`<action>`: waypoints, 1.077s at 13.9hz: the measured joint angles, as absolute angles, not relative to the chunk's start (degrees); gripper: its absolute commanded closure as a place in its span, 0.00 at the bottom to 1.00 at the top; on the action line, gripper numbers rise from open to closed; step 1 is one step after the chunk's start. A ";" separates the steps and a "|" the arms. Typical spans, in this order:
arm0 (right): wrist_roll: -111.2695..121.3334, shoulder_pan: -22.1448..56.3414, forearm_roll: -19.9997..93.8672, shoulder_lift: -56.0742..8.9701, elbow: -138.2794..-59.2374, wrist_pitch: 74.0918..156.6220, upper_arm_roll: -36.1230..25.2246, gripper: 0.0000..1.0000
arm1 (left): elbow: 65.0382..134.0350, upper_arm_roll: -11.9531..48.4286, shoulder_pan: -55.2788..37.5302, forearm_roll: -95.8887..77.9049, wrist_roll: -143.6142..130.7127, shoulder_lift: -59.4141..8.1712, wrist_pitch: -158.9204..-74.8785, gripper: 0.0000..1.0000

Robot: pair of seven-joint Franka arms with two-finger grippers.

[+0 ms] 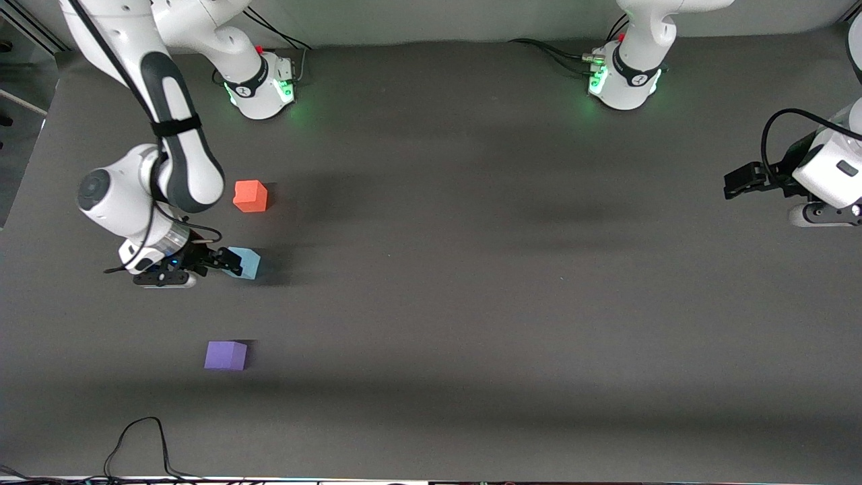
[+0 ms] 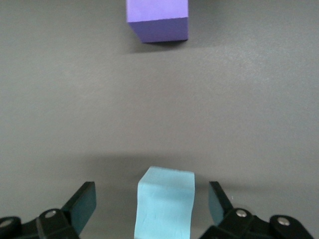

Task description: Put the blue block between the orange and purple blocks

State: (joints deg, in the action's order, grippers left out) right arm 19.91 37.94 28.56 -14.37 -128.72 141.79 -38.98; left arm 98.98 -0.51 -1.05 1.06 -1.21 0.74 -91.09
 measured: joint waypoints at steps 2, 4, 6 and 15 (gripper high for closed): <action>19.93 37.93 24.37 -12.19 -123.92 131.29 -41.77 0.00 | 99.09 -0.54 -1.04 1.07 -1.21 0.74 -91.13 0.00; 19.90 37.77 20.20 -10.73 -116.29 119.45 -43.49 0.00 | 99.12 -0.55 -1.04 1.07 -1.21 0.74 -91.51 0.00; 18.84 37.57 17.10 -9.89 -107.95 109.46 -43.79 0.00 | 99.14 -0.57 -1.03 1.07 -1.21 0.74 -91.81 0.00; 0.03 13.00 2.28 7.51 -100.30 92.42 -10.40 0.00 | 96.91 -1.42 -0.76 1.07 -1.17 0.90 -90.91 0.00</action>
